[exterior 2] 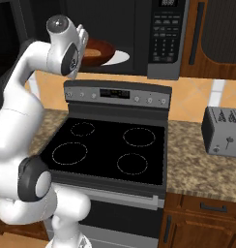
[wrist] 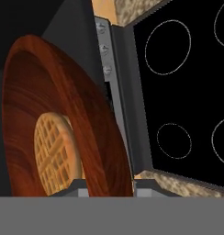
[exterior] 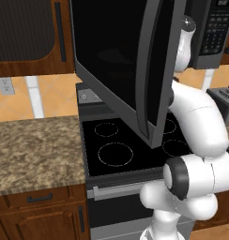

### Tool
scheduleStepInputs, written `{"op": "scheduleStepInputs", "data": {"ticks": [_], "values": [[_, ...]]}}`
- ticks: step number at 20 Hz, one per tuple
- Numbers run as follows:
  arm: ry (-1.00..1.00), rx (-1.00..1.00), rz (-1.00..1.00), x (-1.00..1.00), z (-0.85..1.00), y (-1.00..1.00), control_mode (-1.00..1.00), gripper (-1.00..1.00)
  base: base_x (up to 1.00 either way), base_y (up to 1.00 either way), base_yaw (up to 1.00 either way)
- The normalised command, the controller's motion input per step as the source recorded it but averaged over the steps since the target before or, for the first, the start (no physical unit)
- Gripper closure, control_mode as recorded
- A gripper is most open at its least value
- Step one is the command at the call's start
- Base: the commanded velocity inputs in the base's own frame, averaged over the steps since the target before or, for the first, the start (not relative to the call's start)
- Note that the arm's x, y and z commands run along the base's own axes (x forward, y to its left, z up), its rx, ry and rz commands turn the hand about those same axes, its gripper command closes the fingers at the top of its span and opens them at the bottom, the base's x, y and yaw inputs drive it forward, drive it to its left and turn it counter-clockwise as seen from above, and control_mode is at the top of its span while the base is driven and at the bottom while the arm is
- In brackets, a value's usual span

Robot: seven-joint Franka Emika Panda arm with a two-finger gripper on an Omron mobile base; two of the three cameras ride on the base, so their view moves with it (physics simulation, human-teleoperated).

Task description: Open the microwave, place the bowl with waffle inside the microwave, then close the microwave door and turn it on.

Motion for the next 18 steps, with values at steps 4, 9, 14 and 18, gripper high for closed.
{"op": "scheduleStepInputs", "data": {"ticks": [4,9,14,18], "values": [[0.07,0.00,0.00,0.66,0.00,0.00,-1.00,1.00,0.00,0.00,0.00],[0.08,0.00,0.00,0.61,-0.04,0.00,-1.00,1.00,0.00,0.00,0.00],[0.07,0.00,0.00,0.59,-0.06,0.00,-1.00,1.00,0.00,0.00,0.00],[0.11,-0.05,0.00,0.40,-0.33,0.00,-1.00,1.00,0.00,0.00,0.00]]}}
